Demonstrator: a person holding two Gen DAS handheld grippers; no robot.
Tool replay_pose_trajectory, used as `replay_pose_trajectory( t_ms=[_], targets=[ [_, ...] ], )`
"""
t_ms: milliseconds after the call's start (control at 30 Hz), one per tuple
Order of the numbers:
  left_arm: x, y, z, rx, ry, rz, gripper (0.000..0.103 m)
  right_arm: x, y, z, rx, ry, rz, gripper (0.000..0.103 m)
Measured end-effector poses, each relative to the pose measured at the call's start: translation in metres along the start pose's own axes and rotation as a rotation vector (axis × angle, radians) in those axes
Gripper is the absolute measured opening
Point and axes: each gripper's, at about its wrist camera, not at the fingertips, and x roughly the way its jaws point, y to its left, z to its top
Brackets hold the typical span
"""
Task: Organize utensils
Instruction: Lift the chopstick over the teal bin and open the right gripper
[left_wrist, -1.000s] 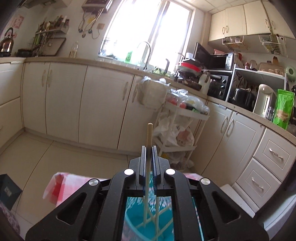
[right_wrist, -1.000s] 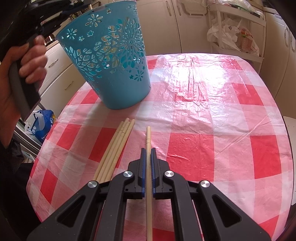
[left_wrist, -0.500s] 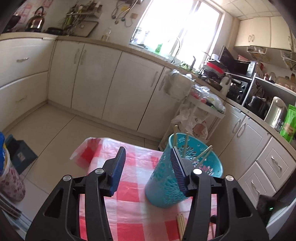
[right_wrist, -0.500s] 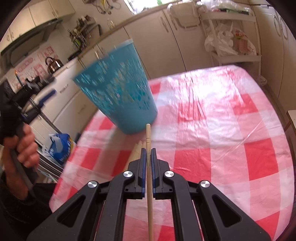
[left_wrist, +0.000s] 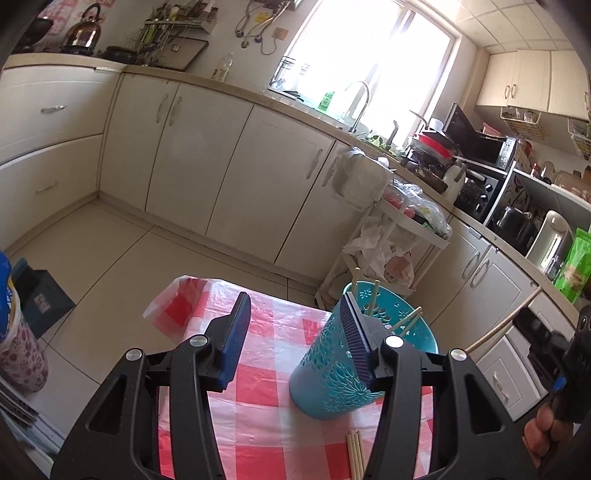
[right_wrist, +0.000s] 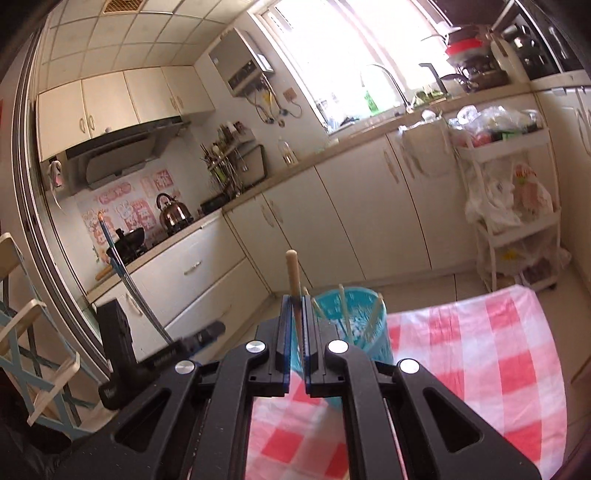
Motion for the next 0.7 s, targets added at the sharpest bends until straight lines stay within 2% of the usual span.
replay_pose_trajectory(
  t_ms=[167, 500, 700],
  targets=[
    [-0.001, 0.008, 0.004, -0.031, 0.005, 0.003, 0.048, 0.008, 0.010, 0.019, -0.019, 0.002, 0.015, 0.006],
    [0.002, 0.004, 0.003, -0.025, 0.018, -0.007, 0.048, 0.008, 0.030, 0.068, -0.084, -0.066, 0.009, 0.006],
    [0.003, 0.005, 0.002, -0.027, 0.027, -0.007, 0.048, 0.044, 0.022, 0.065, -0.098, -0.015, -0.045, 0.006]
  ],
)
